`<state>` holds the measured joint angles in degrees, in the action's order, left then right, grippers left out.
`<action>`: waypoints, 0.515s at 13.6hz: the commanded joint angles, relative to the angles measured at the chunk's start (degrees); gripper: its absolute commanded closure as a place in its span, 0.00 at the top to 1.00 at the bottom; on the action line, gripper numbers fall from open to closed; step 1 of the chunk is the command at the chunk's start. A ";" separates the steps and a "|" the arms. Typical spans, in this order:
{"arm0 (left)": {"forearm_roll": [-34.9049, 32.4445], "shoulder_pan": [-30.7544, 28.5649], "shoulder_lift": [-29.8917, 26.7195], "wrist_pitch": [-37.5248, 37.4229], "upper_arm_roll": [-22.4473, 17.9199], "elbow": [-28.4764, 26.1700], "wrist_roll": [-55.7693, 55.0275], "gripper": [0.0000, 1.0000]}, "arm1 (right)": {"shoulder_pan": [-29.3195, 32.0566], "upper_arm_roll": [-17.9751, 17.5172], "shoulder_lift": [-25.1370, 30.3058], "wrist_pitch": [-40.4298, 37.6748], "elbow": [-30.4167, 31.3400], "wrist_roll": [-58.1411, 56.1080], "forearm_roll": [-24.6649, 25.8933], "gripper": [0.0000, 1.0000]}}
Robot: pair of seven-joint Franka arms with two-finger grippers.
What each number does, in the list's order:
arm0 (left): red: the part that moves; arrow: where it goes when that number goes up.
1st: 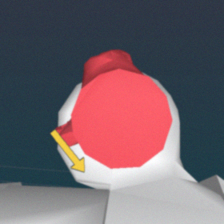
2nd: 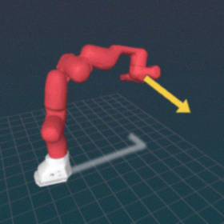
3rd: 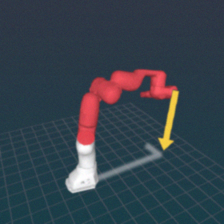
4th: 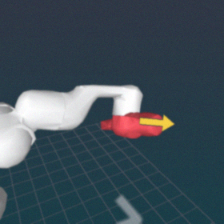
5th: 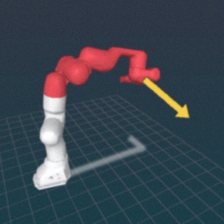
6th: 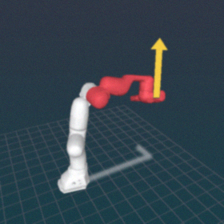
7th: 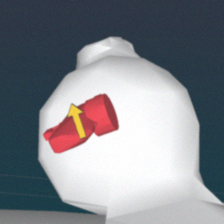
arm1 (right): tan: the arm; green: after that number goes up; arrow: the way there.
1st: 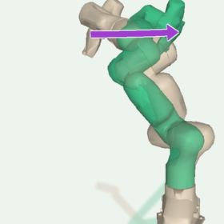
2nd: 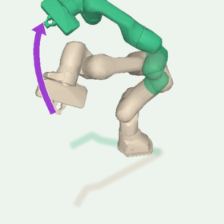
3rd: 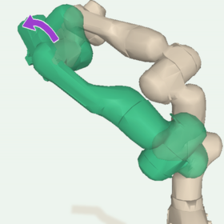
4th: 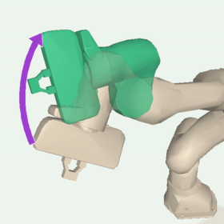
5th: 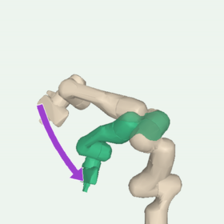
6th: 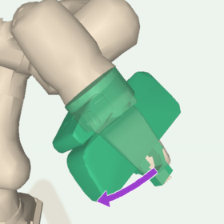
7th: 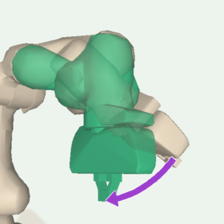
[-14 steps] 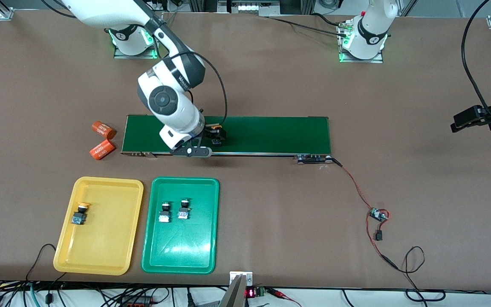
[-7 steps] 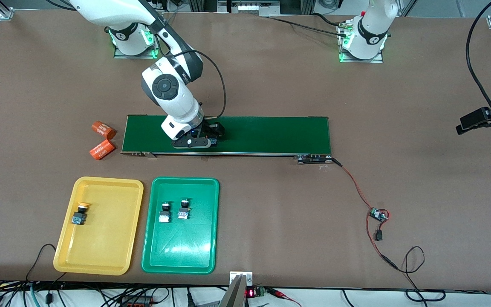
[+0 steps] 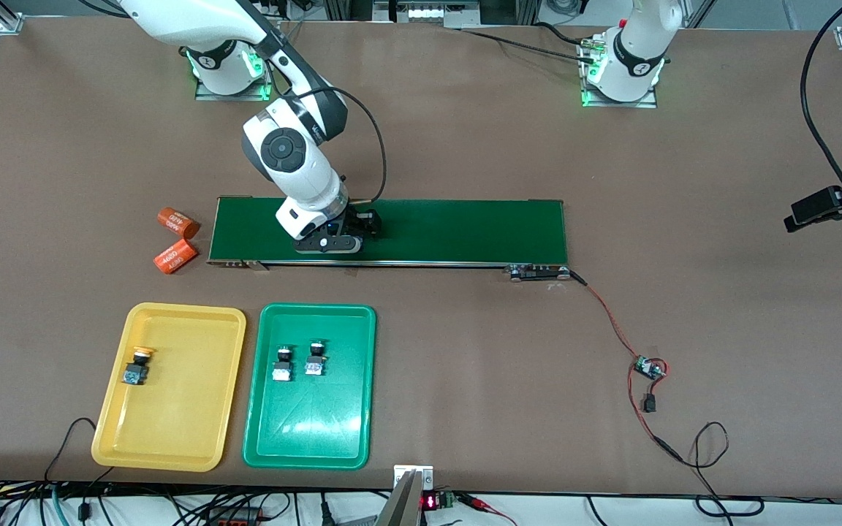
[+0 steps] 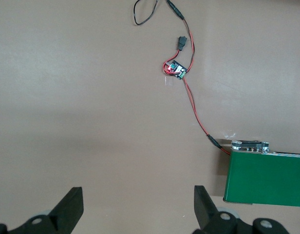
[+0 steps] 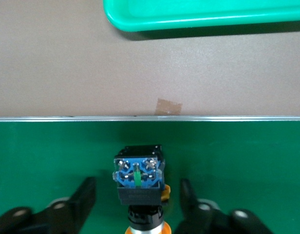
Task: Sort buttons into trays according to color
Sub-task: 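Lift the button and carry it to the yellow tray with the right gripper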
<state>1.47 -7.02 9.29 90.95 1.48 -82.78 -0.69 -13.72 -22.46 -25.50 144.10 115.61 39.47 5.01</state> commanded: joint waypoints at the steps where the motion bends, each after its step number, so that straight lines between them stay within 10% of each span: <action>1: 1.44 -0.45 -0.41 0.63 0.01 -0.54 1.13 1.00 | 0.44 -0.04 0.71 0.48 1.38 1.23 2.19 0.51; 4: 1.44 -0.45 -0.41 0.63 0.01 -0.54 1.13 1.00 | 0.97 0.31 0.54 0.40 1.11 0.53 2.37 0.24; 7: 1.44 -0.45 -0.41 0.63 0.01 -0.54 1.13 1.00 | 2.38 0.92 1.15 -5.46 -3.43 -0.09 2.63 0.21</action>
<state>1.47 -7.07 9.29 90.96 1.48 -82.78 -0.69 -12.75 -21.56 -25.33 143.14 115.36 39.53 6.56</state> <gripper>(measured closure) 0.000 0.568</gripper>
